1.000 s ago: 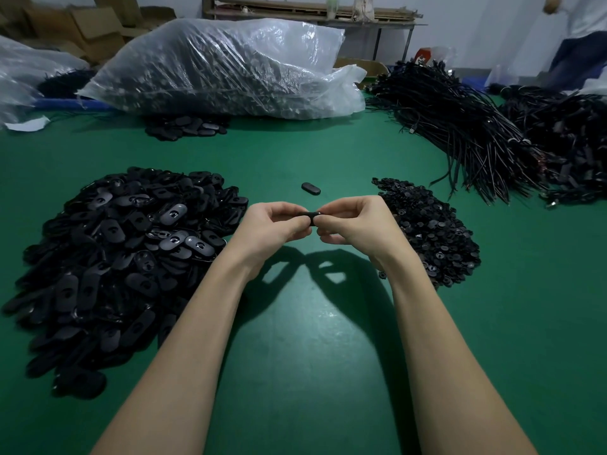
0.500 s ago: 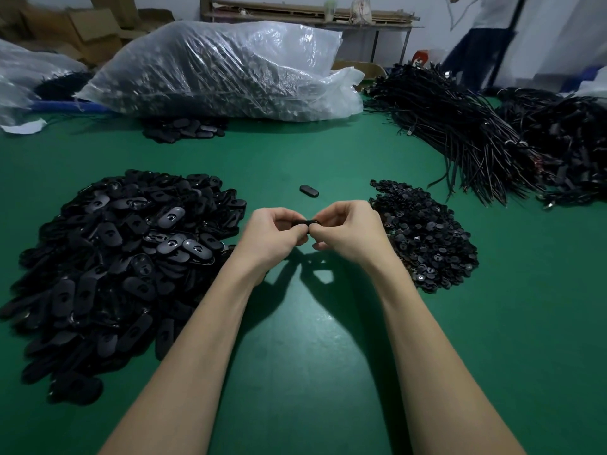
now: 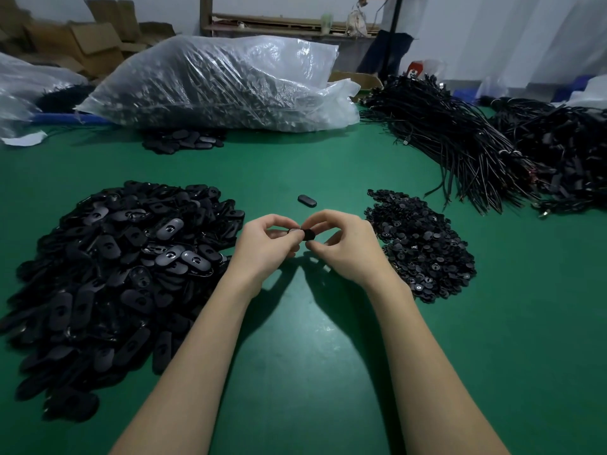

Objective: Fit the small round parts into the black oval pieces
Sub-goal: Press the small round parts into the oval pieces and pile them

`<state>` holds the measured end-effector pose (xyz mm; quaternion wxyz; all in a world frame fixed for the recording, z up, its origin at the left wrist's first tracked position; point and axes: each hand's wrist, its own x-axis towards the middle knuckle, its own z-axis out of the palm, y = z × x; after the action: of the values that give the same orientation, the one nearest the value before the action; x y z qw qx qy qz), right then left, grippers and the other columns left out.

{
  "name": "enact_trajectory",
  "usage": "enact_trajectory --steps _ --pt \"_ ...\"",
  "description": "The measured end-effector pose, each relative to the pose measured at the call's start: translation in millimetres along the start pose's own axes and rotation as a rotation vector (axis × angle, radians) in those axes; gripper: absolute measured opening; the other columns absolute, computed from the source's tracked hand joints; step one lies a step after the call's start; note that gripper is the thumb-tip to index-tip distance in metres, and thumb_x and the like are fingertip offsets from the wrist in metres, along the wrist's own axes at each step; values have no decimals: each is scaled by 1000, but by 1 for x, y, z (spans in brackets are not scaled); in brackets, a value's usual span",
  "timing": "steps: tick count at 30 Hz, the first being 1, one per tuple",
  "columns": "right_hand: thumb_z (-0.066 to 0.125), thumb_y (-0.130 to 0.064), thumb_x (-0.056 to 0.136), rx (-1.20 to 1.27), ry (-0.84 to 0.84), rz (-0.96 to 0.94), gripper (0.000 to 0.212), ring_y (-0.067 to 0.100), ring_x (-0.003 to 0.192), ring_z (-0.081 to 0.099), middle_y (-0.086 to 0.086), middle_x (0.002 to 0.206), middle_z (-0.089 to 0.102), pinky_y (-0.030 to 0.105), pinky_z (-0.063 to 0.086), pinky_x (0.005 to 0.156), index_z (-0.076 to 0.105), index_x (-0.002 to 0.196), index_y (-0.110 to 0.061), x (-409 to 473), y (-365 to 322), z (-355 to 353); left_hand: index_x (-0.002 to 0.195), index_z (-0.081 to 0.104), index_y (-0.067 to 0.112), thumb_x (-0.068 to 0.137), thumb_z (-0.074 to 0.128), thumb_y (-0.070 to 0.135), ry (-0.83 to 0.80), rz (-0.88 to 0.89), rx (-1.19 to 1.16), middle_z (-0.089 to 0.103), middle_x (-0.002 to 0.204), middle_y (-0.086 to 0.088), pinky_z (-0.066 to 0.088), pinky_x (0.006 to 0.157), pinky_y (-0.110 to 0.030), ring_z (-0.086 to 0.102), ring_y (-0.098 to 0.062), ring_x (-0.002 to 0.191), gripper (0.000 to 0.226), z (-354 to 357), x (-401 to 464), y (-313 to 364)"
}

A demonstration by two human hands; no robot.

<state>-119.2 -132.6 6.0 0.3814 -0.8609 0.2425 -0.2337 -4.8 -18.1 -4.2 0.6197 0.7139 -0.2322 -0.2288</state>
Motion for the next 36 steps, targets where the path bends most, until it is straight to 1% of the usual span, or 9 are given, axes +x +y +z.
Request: enact_trajectory --steps 7,10,14,17,21,27,30,33,36 --pt "78 -33 84 -127 23 82 15 12 88 69 -21 94 73 39 57 86 75 98 -36 2 4 -2 95 69 26 85 76 23 57 54 77 76 88 2 60 77 -35 71 -14 73 12 -1 3 -4" --pt "77 -37 84 -209 86 168 13 11 99 66 -18 99 72 33 54 82 75 97 -37 8 7 -5 95 68 23 89 72 25 81 69 101 72 94 3 62 80 -38 73 -17 78 8 -2 2 -5" --pt "76 -33 85 -246 137 273 22 16 103 69 -10 109 75 29 52 84 77 106 -32 41 4 -3 89 68 25 90 71 28 60 101 168 72 87 7 60 73 -33 72 -12 72 4 0 2 -6" --pt "75 -32 87 -284 120 292 26 20 109 68 -4 116 75 32 54 91 75 113 -30 75 -3 1 89 68 25 90 70 29 47 107 207 72 86 9 60 80 -38 72 -14 77 5 2 1 -6" --pt "80 -47 83 -314 78 306 42 21 116 65 -4 123 71 30 47 87 70 121 -31 101 -5 7 89 68 26 89 70 30 35 114 229 72 88 11 59 88 -43 71 -16 85 5 1 1 -6" --pt "74 -39 87 -359 22 262 21 24 101 67 0 110 73 30 49 79 75 105 -30 100 -5 7 88 69 25 89 69 30 25 109 247 73 88 7 58 88 -44 72 -19 87 5 3 0 -2" --pt "77 -45 86 -391 -93 228 22 23 93 66 1 101 71 33 54 82 76 101 -29 99 -16 6 88 69 27 89 69 31 2 106 279 73 90 10 59 86 -41 71 -15 87 5 5 -2 -1" --pt "71 -32 90 -402 -161 177 13 24 91 69 5 104 74 38 60 87 77 99 -26 102 -23 11 92 70 25 89 68 31 -11 104 306 73 90 9 58 84 -37 71 -15 86 7 5 -3 0" --pt "63 -25 89 -462 -264 180 23 24 91 70 6 104 74 40 61 88 78 106 -21 104 -28 19 93 72 23 88 66 28 -30 93 308 74 90 6 58 82 -36 70 -18 87 9 5 -5 2"
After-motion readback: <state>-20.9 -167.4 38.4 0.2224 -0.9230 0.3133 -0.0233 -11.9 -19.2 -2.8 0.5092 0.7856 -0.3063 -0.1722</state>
